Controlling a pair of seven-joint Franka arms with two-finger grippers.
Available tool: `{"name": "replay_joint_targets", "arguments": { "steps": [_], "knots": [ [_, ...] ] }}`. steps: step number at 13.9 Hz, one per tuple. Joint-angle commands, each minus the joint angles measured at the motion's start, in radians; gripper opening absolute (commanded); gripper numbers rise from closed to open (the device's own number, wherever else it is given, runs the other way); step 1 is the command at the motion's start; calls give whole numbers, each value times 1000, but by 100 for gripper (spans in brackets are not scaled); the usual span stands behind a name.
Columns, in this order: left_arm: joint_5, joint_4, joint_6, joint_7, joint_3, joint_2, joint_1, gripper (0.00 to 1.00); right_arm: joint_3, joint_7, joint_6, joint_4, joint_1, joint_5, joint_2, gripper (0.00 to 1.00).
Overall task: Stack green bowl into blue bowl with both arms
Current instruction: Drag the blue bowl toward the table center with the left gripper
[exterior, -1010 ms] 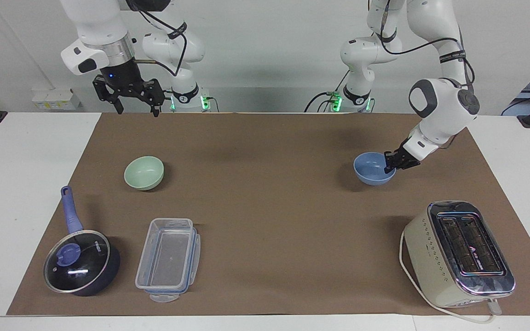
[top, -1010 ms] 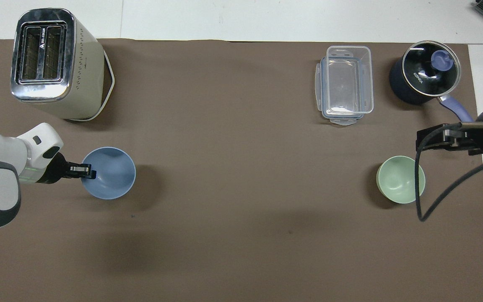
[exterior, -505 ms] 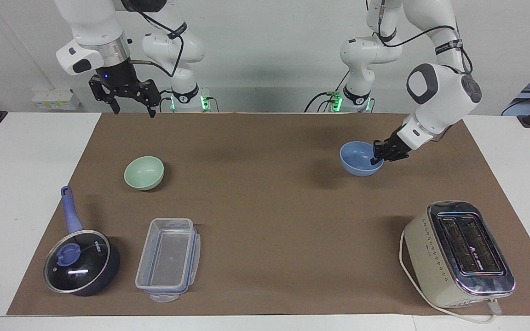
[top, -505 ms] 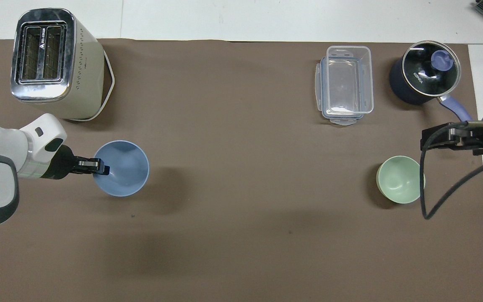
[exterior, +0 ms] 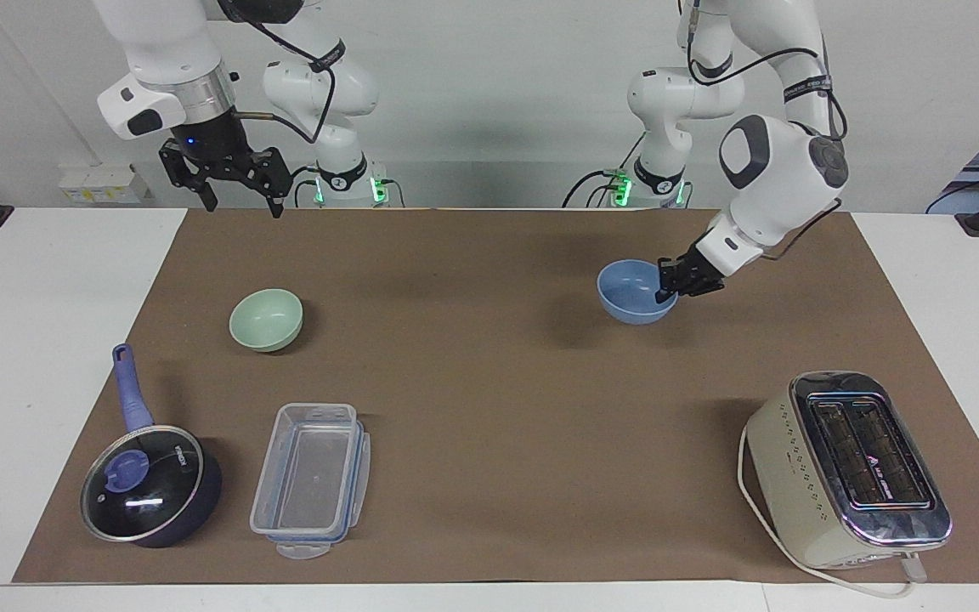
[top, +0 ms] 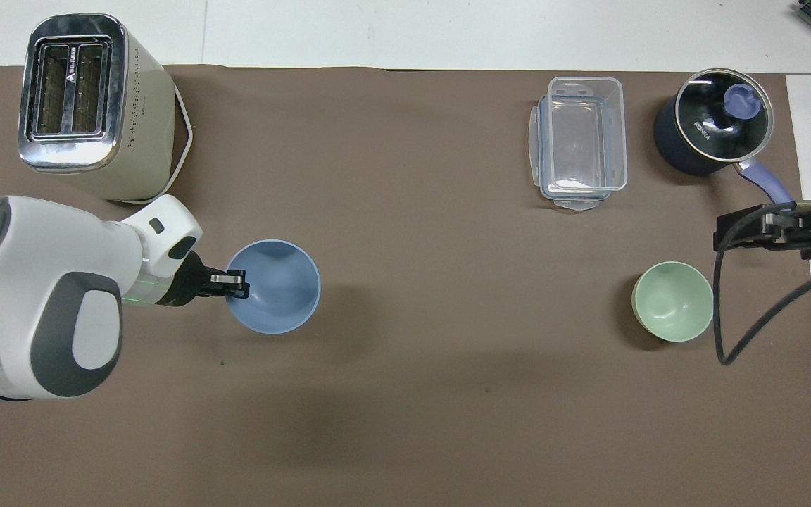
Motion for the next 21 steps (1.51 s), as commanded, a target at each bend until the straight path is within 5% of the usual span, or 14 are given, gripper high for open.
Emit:
{"name": "replay_joint_targets", "arguments": {
  "steps": [1, 8, 14, 15, 16, 17, 21],
  "knots": [
    [-15, -58, 104, -51, 14, 1, -79, 0, 5, -88, 75, -65, -51, 16, -9, 100],
    [-15, -165, 303, -90, 13, 43, -237, 0, 5, -173, 283, -280, -105, 16, -8, 100],
    [-15, -175, 314, -87, 14, 85, -248, 3, 5, -263, 574, -521, -160, 17, 11, 100],
    [-15, -175, 316, -85, 14, 90, -257, 13, 5, -274, 599, -536, -170, 17, 26, 100],
    [-14, -169, 316, -84, 14, 92, -257, 71, 5, -283, 608, -538, -179, 17, 44, 100],
    [-14, -161, 311, -79, 16, 93, -251, 100, 5, -287, 611, -538, -182, 17, 63, 100],
    [2, -32, 169, -79, 22, 92, -137, 100, 5, -316, 706, -586, -210, 17, 124, 100]
  ]
}}
